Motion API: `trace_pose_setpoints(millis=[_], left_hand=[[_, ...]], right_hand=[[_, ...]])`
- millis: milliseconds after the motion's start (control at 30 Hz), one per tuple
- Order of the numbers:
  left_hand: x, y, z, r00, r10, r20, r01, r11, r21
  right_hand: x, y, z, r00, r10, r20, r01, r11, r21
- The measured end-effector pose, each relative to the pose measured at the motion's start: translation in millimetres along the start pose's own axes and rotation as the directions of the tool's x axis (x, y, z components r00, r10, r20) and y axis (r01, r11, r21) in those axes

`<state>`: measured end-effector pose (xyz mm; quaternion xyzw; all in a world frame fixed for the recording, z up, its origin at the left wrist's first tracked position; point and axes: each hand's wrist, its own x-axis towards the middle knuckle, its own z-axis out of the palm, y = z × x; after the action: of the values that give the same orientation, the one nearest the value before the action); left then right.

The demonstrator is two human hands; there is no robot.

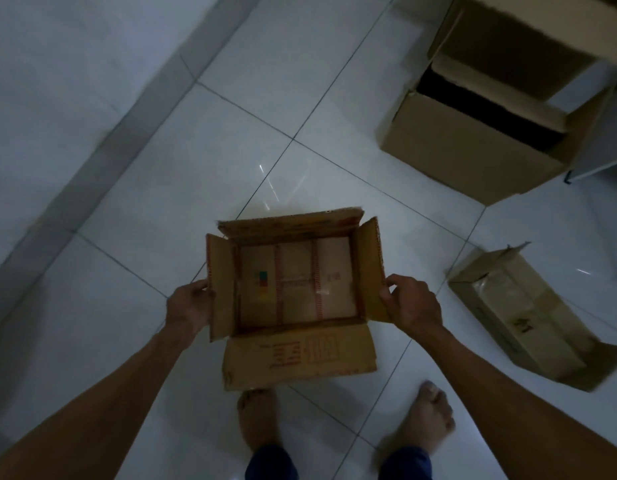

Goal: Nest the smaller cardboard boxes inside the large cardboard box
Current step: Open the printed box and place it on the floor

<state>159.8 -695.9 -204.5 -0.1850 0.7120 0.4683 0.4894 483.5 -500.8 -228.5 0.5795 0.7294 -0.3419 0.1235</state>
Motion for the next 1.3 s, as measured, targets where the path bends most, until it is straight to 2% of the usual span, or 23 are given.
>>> trace_pose_setpoints(millis=[67, 100, 167, 267, 300, 400, 500, 667, 767, 833, 933, 1067, 1133, 1233, 1300], left_hand=[[0, 7, 15, 0.998, 0.055, 0.023, -0.054, 0.998, -0.017], [3, 9, 23, 0.993, 0.115, 0.017, -0.115, 0.993, 0.035], [8, 14, 46, 0.965, 0.257, 0.043, -0.26, 0.937, 0.233], [9, 27, 92, 0.922, 0.381, 0.072, -0.359, 0.768, 0.53], [8, 32, 110, 0.913, 0.394, 0.102, -0.38, 0.737, 0.559], [16, 43, 165, 0.887, 0.424, 0.183, -0.453, 0.724, 0.52], [17, 49, 221, 0.804, 0.544, 0.239, -0.569, 0.585, 0.578], [31, 49, 296, 0.713, 0.617, 0.334, -0.643, 0.386, 0.661], [41, 51, 325, 0.684, 0.644, 0.342, -0.648, 0.323, 0.69], [46, 49, 338, 0.675, 0.648, 0.353, -0.648, 0.291, 0.704], [50, 41, 349, 0.673, 0.645, 0.363, -0.654, 0.288, 0.7], [48, 33, 355, 0.643, 0.689, 0.334, -0.621, 0.215, 0.754], [37, 26, 363, 0.651, 0.712, 0.265, -0.543, 0.192, 0.817], [16, 5, 376, 0.688, 0.707, 0.165, -0.33, 0.103, 0.938], [-7, -19, 390, 0.731, 0.664, 0.159, -0.306, 0.109, 0.946]], right_hand=[[-1, 1, -9, 0.998, 0.022, -0.066, -0.022, 1.0, 0.007], [-1, 3, -14, 0.994, 0.037, -0.105, -0.035, 0.999, 0.019], [1, 11, -26, 0.984, 0.063, -0.169, -0.053, 0.997, 0.063], [4, 23, -43, 0.964, 0.109, -0.242, -0.086, 0.991, 0.106], [6, 28, -49, 0.958, 0.125, -0.259, -0.095, 0.987, 0.126], [16, 46, -67, 0.937, 0.196, -0.289, -0.151, 0.974, 0.172], [30, 67, -87, 0.9, 0.294, -0.321, -0.237, 0.95, 0.205], [54, 106, -112, 0.845, 0.431, -0.317, -0.335, 0.888, 0.314], [67, 132, -116, 0.805, 0.537, -0.253, -0.386, 0.797, 0.464], [72, 147, -112, 0.792, 0.576, -0.203, -0.419, 0.755, 0.505], [75, 159, -101, 0.808, 0.561, -0.179, -0.414, 0.757, 0.505], [78, 165, -91, 0.824, 0.536, -0.185, -0.364, 0.75, 0.552], [78, 167, -89, 0.848, 0.499, -0.179, -0.333, 0.764, 0.553], [69, 163, -88, 0.877, 0.447, -0.177, -0.285, 0.78, 0.557], [56, 172, -91, 0.88, 0.426, -0.211, -0.254, 0.797, 0.548]])
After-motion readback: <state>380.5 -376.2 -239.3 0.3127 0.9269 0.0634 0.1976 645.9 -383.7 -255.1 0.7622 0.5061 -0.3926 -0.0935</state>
